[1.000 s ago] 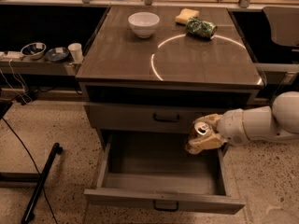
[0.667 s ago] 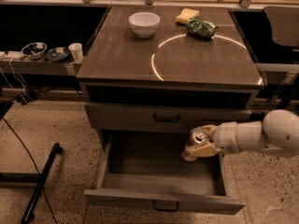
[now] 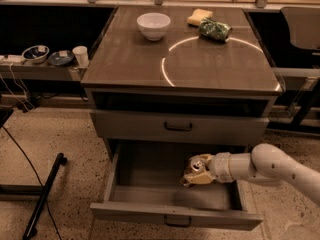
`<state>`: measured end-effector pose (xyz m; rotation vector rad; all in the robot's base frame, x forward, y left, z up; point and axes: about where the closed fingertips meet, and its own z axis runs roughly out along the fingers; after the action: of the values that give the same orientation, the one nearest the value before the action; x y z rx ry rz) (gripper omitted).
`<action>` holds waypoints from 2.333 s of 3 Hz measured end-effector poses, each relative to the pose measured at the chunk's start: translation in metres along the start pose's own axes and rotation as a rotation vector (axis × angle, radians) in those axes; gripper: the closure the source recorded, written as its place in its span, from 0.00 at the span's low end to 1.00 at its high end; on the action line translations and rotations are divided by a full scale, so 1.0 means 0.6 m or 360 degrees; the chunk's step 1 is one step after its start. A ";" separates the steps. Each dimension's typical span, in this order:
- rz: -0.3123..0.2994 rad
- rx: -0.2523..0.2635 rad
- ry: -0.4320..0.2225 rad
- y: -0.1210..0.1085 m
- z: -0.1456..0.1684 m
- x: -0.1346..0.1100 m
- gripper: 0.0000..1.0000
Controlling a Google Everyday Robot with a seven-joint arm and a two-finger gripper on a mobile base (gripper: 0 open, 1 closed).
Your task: Place orange can into middle drawer
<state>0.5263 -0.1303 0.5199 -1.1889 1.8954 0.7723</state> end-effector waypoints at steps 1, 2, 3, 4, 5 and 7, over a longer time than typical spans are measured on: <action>-0.0138 0.0028 -0.0032 0.016 0.062 0.028 1.00; -0.0258 -0.0003 -0.0031 0.030 0.097 0.035 1.00; -0.0356 -0.0119 0.0061 0.045 0.130 0.054 0.81; -0.0461 -0.0244 0.0221 0.062 0.162 0.081 0.50; -0.0461 -0.0244 0.0221 0.062 0.162 0.081 0.27; -0.0462 -0.0244 0.0220 0.062 0.162 0.080 0.00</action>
Offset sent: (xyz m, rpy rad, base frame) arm -0.0098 0.0619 -0.0638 -0.0507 -0.2021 0.1483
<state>0.5058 -0.0604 0.4311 -1.6076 1.7420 0.6997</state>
